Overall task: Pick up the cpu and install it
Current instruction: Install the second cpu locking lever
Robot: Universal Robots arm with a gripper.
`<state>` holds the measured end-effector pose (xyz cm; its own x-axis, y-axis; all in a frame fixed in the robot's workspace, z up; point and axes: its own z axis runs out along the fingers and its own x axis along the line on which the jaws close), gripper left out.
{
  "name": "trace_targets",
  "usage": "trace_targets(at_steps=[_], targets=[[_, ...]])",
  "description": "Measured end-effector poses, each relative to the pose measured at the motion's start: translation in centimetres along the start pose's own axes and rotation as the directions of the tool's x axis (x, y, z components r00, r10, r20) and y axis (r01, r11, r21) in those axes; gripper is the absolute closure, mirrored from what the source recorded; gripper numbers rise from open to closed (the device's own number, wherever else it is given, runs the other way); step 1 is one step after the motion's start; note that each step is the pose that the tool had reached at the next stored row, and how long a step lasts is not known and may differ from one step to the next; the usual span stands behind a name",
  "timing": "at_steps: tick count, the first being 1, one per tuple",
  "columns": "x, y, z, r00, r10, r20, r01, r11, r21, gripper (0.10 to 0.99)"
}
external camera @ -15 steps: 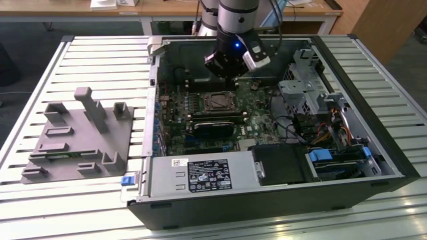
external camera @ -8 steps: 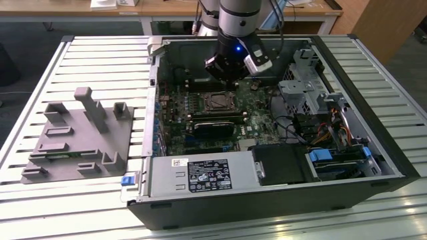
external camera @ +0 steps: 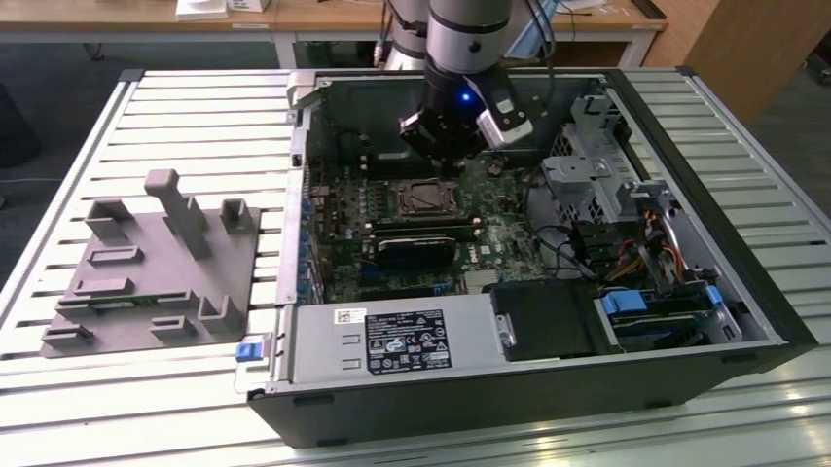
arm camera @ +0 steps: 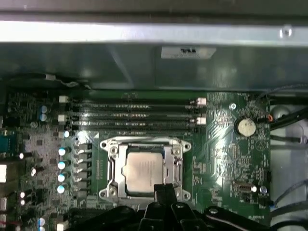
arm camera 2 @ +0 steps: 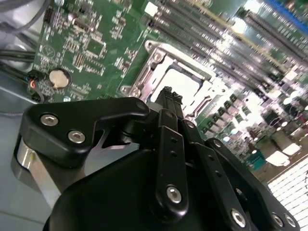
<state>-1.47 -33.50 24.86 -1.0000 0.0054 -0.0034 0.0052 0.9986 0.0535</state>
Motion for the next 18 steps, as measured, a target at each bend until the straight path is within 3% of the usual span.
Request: trace_targets(at_steps=[10, 11, 14, 18], targets=[[-0.01, -2.84, -0.13, 1.0, 0.0, -0.0002, 0.0, 1.0, 0.0, 0.98], [-0.02, -2.94, -0.12, 1.0, 0.0, -0.0027, 0.0, 1.0, 0.0, 0.98], [-0.02, -3.02, 0.02, 0.9998, 0.001, -0.0209, -0.001, 1.0, 0.0, 0.98], [0.05, -3.06, 0.43, 0.9996, 0.002, -0.029, -0.002, 1.0, 0.0, 0.98]])
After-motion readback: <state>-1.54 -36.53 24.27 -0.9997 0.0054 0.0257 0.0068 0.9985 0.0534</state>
